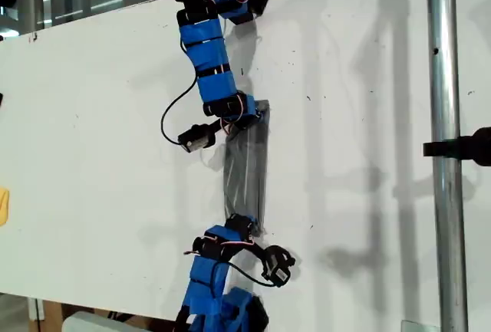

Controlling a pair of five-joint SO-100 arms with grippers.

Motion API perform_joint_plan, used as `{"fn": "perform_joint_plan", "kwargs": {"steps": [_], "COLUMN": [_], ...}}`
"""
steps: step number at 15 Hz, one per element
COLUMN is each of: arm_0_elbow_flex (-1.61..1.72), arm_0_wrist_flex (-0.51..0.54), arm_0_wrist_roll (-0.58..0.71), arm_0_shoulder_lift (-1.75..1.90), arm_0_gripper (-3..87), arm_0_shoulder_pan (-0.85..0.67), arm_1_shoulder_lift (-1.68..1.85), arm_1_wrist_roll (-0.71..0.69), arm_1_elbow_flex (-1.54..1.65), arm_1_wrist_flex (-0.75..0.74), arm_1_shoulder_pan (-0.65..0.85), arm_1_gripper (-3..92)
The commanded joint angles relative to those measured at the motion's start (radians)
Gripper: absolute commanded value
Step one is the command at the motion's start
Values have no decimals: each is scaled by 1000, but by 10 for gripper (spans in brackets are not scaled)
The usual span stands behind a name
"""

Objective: Grasp corners of a towel and fold twice.

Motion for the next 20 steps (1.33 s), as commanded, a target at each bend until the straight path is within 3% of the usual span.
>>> {"fn": "perform_joint_plan", "kwargs": {"steps": [1, 3, 4, 6, 10, 13, 15, 17, 18, 20], "arm_0_elbow_flex": [-21, -58, -72, -78, 72, 367, 589, 735, 767, 868], "arm_0_wrist_flex": [8, 37, 61, 106, 176, 169, 192, 221, 190, 123], "arm_0_wrist_roll": [-11, -8, -14, -17, -97, -156, -198, -198, -181, -213], "arm_0_shoulder_lift": [-20, -15, 2, 66, 367, 962, 1486, 1865, 1865, 1867], "arm_0_gripper": [-27, 7, 96, 180, 280, 224, 124, 61, 11, -25], "arm_0_shoulder_pan": [18, 52, 72, 101, 84, 17, 21, 57, 81, 144], "arm_1_shoulder_lift": [37, 100, 143, 206, 250, 568, 1072, 1674, 2005, 1971], "arm_1_wrist_roll": [14, 14, 20, 29, 67, 107, 192, 328, 417, 472], "arm_1_elbow_flex": [2, 3, 3, 5, 9, 235, 574, 900, 1057, 1080], "arm_1_wrist_flex": [23, 69, 95, 126, 215, 222, 161, 193, 230, 209], "arm_1_shoulder_pan": [-23, -38, -52, -67, -40, 26, 63, 41, -8, -35], "arm_1_gripper": [-2, 18, 45, 103, 235, 238, 233, 224, 195, 209]}}
